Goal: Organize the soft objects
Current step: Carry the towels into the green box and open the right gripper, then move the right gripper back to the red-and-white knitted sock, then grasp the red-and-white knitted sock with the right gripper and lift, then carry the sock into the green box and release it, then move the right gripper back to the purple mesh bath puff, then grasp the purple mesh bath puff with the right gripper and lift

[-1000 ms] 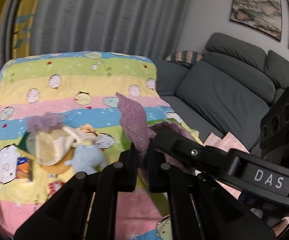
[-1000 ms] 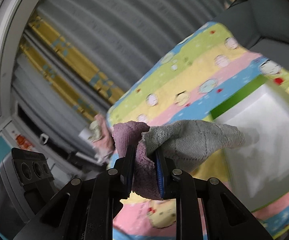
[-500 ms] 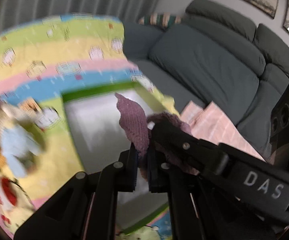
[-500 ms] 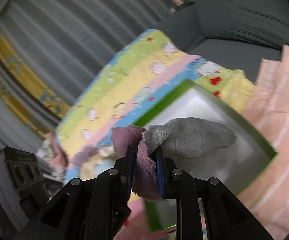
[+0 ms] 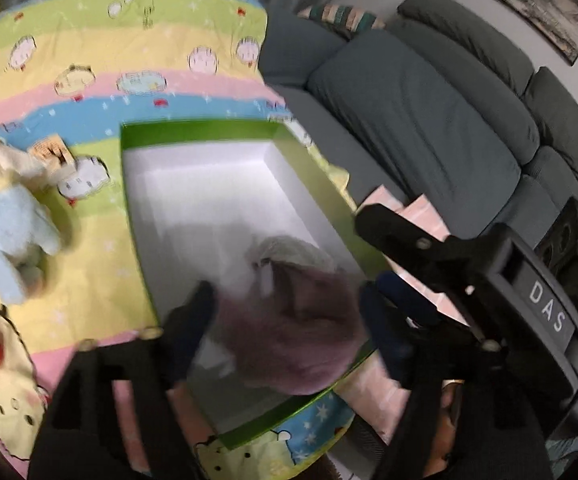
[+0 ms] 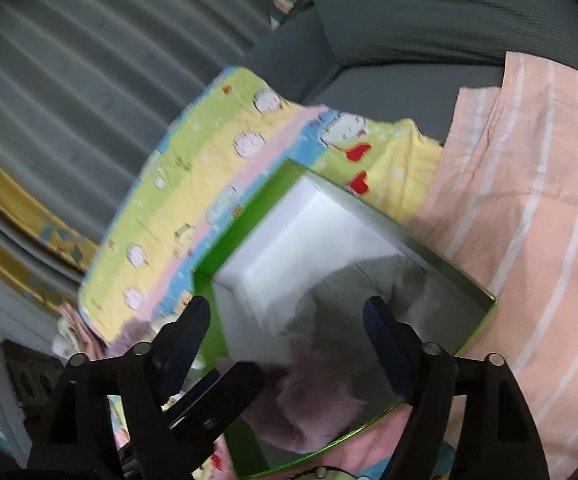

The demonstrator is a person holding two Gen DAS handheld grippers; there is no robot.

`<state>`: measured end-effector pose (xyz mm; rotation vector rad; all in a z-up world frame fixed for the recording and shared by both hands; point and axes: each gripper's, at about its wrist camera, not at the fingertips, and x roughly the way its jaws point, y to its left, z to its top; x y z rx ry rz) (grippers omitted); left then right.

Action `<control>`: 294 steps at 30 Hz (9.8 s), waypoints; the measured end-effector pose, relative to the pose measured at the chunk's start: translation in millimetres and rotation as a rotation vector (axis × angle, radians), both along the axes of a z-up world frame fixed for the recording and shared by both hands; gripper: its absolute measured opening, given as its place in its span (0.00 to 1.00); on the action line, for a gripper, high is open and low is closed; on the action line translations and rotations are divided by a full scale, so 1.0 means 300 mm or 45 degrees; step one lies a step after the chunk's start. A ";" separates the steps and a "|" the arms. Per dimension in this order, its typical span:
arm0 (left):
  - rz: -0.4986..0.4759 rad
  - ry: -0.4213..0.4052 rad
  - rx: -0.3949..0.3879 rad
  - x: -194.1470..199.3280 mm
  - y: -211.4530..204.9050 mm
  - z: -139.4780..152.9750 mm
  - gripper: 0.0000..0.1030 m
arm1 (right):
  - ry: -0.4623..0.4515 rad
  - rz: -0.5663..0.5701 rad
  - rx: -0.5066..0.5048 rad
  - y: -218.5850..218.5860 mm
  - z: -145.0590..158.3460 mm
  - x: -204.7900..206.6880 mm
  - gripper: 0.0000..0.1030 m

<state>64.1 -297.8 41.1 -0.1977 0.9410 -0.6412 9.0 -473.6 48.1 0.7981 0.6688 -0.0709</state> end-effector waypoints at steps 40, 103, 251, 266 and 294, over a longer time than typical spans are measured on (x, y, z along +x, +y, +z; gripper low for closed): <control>0.892 0.098 0.257 -0.147 1.114 -0.263 0.80 | 0.201 0.811 -0.282 0.985 -0.208 0.241 0.84; 0.543 0.172 -0.074 -0.168 0.922 -0.310 0.24 | 0.389 1.044 -0.076 1.030 -0.328 0.248 0.43; 1.042 0.104 0.153 -0.124 1.324 -0.223 0.77 | 0.085 0.669 -0.583 1.304 -0.042 0.714 0.08; 1.055 0.057 0.103 -0.172 1.308 -0.192 0.77 | -0.100 0.829 -0.425 1.169 0.050 0.152 0.08; 0.711 0.114 -0.019 -0.195 1.088 -0.233 0.73 | 0.288 0.837 -0.258 0.951 -0.162 0.188 0.75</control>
